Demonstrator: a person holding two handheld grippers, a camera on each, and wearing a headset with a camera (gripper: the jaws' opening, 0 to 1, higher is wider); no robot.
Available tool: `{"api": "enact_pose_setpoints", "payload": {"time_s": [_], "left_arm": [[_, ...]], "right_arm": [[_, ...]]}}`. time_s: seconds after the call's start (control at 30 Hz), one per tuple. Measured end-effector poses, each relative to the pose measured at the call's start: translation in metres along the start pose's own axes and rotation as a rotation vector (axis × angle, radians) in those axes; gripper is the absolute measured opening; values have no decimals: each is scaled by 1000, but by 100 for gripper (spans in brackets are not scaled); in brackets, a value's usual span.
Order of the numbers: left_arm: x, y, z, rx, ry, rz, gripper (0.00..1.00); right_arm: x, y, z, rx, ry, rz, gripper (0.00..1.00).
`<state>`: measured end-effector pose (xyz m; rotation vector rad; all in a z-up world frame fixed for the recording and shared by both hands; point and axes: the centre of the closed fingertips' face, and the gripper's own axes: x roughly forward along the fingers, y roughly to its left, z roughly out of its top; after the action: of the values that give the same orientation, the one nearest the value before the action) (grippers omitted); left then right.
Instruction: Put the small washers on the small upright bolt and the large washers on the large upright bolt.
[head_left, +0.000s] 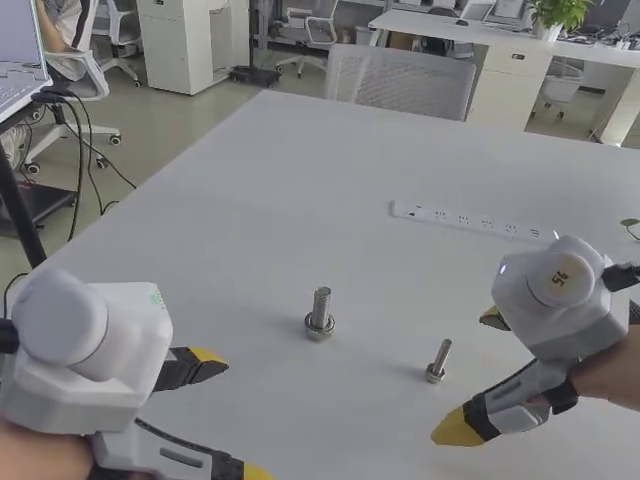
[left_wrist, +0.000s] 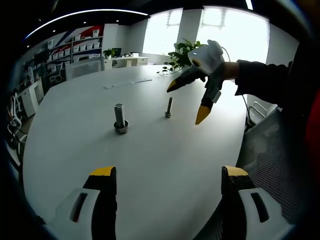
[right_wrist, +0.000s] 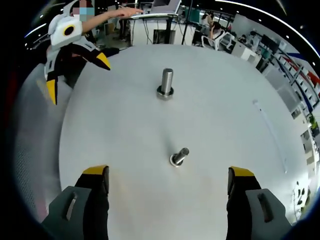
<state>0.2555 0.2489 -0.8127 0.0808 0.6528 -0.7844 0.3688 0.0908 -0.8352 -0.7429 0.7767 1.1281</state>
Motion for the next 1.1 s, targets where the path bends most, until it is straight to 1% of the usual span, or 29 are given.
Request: {"api": "enact_pose_setpoints", "payload": {"time_s": [0.07, 0.17, 0.3, 0.47, 0.57, 0.7, 0.77, 0.87, 0.93, 1.0, 1.1], "left_arm": [[0, 0, 0, 2, 0, 0, 87], [0, 0, 0, 1, -4, 1, 87], [0, -1, 1, 1, -5, -1, 87], [1, -2, 2, 0, -8, -5, 87], [0, -2, 2, -1, -13, -6, 87], [0, -3, 3, -7, -22, -8, 88], [-1, -3, 4, -9, -25, -8, 88], [-1, -3, 4, -7, -28, -12, 88], [-1, -4, 4, -10, -30, -16, 88], [-1, -4, 4, -10, -34, -17, 88], [-2, -4, 4, -15, -40, -20, 89]], "right_arm": [[-3, 3, 1, 3, -11, -7, 100], [-9, 11, 3, 27, -50, -13, 100], [-16, 19, -1, 42, -67, -29, 100], [-26, 29, -2, 78, -109, -47, 100], [-31, 39, -3, 84, -125, -58, 100], [-38, 50, 1, 105, -169, -73, 100], [-42, 55, 0, 115, -180, -81, 100], [-45, 61, -2, 131, -192, -99, 100], [-48, 62, -2, 144, -210, -121, 100], [-51, 64, -1, 173, -241, -145, 100], [-52, 69, -4, 199, -255, -156, 100]]}}
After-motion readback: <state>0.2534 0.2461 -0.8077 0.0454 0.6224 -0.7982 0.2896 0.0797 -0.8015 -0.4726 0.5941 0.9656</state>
